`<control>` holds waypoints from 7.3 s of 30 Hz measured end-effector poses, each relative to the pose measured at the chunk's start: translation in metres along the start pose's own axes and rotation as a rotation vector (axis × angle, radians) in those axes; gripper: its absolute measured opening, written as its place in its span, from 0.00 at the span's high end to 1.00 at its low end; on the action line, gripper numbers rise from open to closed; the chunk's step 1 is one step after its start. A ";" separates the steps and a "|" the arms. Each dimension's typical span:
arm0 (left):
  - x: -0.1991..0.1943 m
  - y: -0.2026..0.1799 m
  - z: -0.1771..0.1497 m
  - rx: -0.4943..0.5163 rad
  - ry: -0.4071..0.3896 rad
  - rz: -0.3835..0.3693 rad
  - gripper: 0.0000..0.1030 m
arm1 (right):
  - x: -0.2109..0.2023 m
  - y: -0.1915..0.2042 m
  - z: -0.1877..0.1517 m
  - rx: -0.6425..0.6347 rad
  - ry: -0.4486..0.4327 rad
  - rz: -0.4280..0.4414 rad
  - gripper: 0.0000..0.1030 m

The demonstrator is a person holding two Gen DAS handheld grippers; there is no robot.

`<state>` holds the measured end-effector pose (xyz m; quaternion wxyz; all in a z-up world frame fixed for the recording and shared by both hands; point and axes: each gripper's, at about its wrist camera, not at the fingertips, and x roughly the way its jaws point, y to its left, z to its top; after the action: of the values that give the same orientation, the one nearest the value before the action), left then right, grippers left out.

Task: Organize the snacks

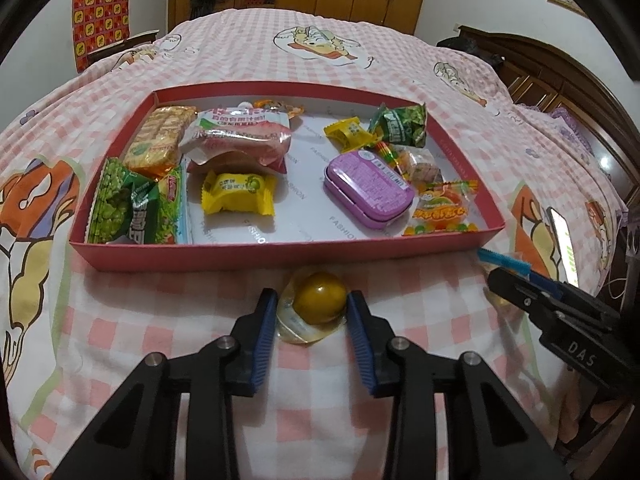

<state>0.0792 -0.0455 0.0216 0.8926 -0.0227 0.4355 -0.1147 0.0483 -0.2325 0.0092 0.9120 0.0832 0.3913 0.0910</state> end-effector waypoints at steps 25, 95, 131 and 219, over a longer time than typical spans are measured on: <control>-0.033 -0.001 -0.001 -0.001 -0.044 -0.067 0.64 | -0.021 0.011 -0.002 0.012 -0.027 0.039 0.75; 0.023 0.015 0.102 0.001 -0.135 -0.037 0.64 | 0.034 0.064 0.072 -0.040 -0.015 0.125 0.75; 0.001 0.031 0.089 -0.033 -0.142 0.040 0.48 | 0.039 0.071 0.089 -0.010 -0.064 0.109 0.46; 0.004 0.043 -0.016 -0.055 -0.017 0.201 0.03 | 0.028 0.072 -0.011 -0.103 0.035 -0.073 0.16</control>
<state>0.0768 -0.0037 0.0025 0.9022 -0.0046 0.4312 -0.0125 0.0519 -0.1557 -0.0015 0.9109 0.0202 0.4045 0.0793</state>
